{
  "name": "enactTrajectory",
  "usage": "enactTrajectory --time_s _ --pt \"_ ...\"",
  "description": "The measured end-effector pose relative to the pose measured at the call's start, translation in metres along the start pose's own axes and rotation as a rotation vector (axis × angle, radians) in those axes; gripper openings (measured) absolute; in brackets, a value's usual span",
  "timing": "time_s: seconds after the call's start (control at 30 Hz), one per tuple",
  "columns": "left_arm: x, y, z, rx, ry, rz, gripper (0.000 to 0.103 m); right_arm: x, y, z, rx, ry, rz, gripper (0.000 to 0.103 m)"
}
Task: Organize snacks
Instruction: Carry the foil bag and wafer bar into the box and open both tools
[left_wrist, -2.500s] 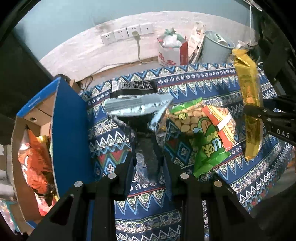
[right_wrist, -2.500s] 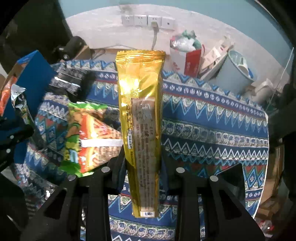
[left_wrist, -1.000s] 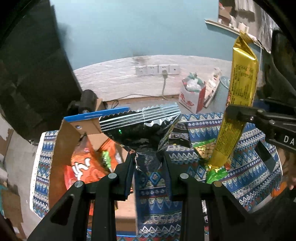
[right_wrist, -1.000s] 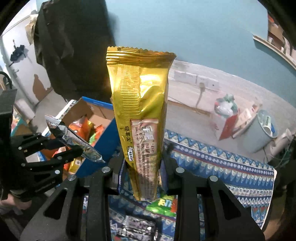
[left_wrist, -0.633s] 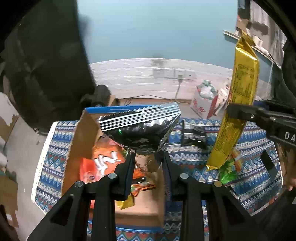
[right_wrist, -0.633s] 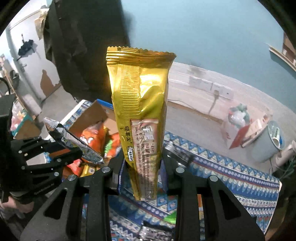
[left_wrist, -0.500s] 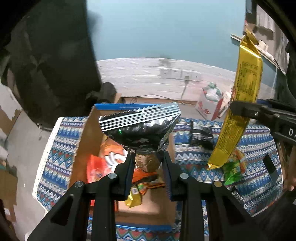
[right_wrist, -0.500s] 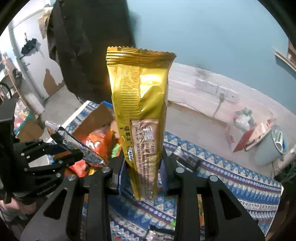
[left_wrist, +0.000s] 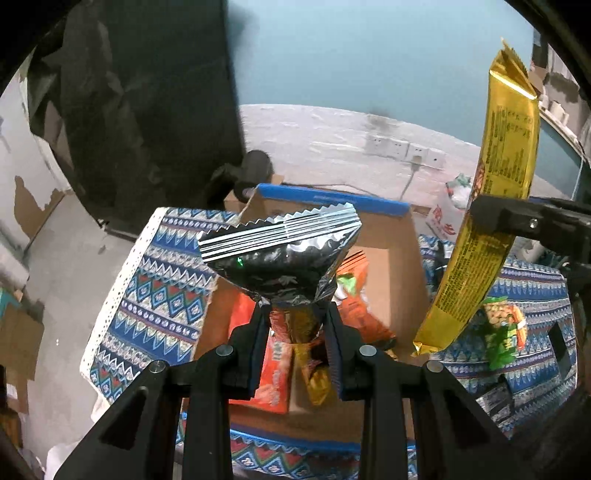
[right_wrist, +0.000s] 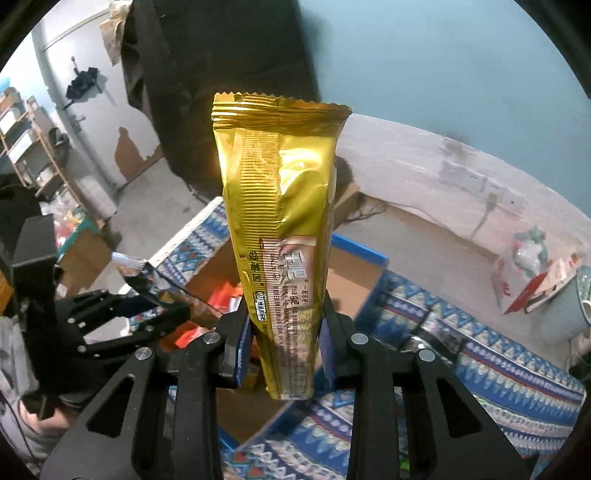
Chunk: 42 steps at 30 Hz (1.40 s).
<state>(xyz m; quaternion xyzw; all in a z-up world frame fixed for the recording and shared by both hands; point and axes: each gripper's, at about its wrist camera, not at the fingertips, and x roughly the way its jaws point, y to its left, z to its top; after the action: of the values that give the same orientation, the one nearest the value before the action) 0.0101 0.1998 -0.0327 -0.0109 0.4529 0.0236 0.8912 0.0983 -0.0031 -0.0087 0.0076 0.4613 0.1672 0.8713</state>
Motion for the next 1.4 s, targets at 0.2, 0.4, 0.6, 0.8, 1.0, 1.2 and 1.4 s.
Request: enactTrajectory --time_s 0.2,0.4,0.6,0.8,1.0,1.2,1.4 --pt "0.014 0.014 -0.005 -0.026 0.039 0.007 0.029 0.028 0.012 0.001 0.004 0.053 0.019 0.029" --pt "0.033 0.022 -0.007 -0.044 0.081 0.029 0.029 0.061 0.009 -0.006 0.037 0.138 0.033 0.029" --pt "0.055 0.026 -0.01 -0.053 0.124 0.049 0.029 0.09 0.001 -0.014 0.073 0.207 0.012 0.029" --pt "0.067 0.028 -0.014 -0.062 0.159 0.055 0.03 0.11 -0.004 -0.019 0.083 0.253 -0.02 0.029" --pt "0.067 0.023 -0.013 -0.032 0.158 0.101 0.056 0.123 -0.004 -0.023 0.076 0.284 -0.056 0.031" --pt "0.059 0.018 -0.011 -0.002 0.135 0.129 0.069 0.117 -0.004 -0.023 0.087 0.258 -0.089 0.064" --pt "0.047 0.005 -0.007 0.019 0.112 0.097 0.074 0.097 -0.006 -0.018 0.083 0.221 -0.119 0.072"
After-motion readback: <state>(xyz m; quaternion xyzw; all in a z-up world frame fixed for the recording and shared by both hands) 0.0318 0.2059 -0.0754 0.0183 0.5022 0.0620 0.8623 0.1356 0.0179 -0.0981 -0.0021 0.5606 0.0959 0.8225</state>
